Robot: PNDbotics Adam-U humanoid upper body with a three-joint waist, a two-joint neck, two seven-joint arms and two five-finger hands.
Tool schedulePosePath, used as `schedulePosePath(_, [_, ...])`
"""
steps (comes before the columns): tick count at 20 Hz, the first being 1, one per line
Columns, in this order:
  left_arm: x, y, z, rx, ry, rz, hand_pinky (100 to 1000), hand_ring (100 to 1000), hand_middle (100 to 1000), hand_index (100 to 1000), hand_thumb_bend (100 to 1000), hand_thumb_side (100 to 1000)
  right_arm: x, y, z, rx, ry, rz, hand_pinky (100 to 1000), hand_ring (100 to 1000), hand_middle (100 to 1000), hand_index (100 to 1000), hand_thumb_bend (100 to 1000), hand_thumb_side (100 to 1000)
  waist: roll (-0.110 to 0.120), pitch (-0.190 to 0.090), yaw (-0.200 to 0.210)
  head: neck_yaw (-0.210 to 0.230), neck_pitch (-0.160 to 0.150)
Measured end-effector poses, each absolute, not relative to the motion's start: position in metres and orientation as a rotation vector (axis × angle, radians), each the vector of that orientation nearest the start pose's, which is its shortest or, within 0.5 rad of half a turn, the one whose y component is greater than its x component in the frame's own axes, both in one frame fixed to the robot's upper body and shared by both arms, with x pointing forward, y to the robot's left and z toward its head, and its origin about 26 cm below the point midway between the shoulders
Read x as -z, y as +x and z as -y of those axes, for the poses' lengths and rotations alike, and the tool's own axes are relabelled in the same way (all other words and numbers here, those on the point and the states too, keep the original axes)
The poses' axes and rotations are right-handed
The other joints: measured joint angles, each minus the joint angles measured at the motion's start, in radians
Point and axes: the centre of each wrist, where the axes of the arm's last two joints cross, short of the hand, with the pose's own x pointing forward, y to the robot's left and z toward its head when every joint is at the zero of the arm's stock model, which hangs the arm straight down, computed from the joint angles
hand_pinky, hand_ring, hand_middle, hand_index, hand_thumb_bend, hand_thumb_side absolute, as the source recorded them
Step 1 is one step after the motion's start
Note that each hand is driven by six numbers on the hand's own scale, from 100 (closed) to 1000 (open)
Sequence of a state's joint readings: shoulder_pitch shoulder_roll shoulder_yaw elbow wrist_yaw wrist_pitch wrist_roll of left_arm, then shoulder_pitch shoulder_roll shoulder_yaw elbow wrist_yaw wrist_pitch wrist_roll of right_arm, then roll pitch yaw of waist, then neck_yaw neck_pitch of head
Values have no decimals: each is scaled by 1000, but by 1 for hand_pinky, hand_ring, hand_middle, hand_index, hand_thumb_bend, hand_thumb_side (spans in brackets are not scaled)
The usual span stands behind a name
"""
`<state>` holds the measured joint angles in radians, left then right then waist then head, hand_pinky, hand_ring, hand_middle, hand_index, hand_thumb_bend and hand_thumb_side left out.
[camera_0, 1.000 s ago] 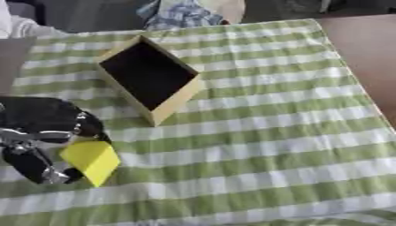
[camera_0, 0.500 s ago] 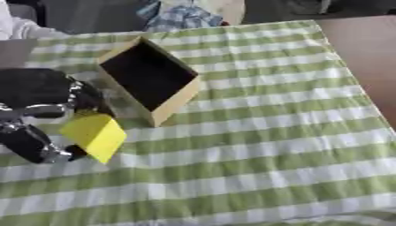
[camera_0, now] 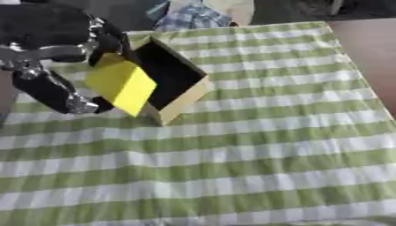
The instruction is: Pick up objects on the table and place them in the box.
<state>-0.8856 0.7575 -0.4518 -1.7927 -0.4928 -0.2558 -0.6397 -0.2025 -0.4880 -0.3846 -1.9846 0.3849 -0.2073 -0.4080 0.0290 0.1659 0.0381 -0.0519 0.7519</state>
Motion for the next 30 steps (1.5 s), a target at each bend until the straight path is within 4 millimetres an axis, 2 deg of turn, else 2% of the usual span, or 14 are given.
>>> schedulePosePath(5, [-321,364,-176,-2481,-862,-2035,222,444,530,610,417,210,-229,269,382,111,1652,-3136,615,603,618,770,100,762,-4,2,-2,12,-9])
schedulePosePath(7, [-323,376,-166,-2475,-881,-2023,219,442,528,608,383,207,-229,269,382,111,1649,-3138,614,602,617,770,100,762,-6,6,-5,18,-14])
schedulePosePath(11, [-317,404,-147,-2499,-889,-2015,212,437,523,603,336,196,-229,270,381,95,1635,-3147,613,601,617,770,100,762,-12,16,-14,29,-25])
schedulePosePath(14, [-311,422,-137,-2513,-896,-2027,216,437,523,601,348,196,-229,270,381,89,1629,-3148,613,601,617,770,100,761,-15,25,-20,37,-30])
schedulePosePath(20, [-297,452,-134,-2543,-981,-2039,221,439,524,600,322,198,-230,271,379,73,1610,-3154,612,601,616,770,100,761,-17,35,-26,47,-43])
schedulePosePath(26, [-278,469,-133,-2574,-1023,-2033,219,437,521,598,284,201,-230,271,379,64,1603,-3158,609,599,614,769,100,763,-19,44,-31,51,-52])
schedulePosePath(28, [-272,473,-134,-2585,-1035,-2034,219,437,517,590,294,139,-231,272,378,61,1600,-3157,609,599,614,769,100,762,-19,46,-31,52,-56])
schedulePosePath(29, [-270,475,-136,-2591,-1043,-2033,219,437,517,586,250,204,-231,272,378,60,1599,-3157,609,599,614,769,100,763,-19,47,-31,52,-58])
schedulePosePath(30, [-268,477,-137,-2598,-1051,-2036,220,437,517,586,248,204,-231,272,378,60,1599,-3157,609,599,614,769,100,763,-19,49,-31,52,-60])
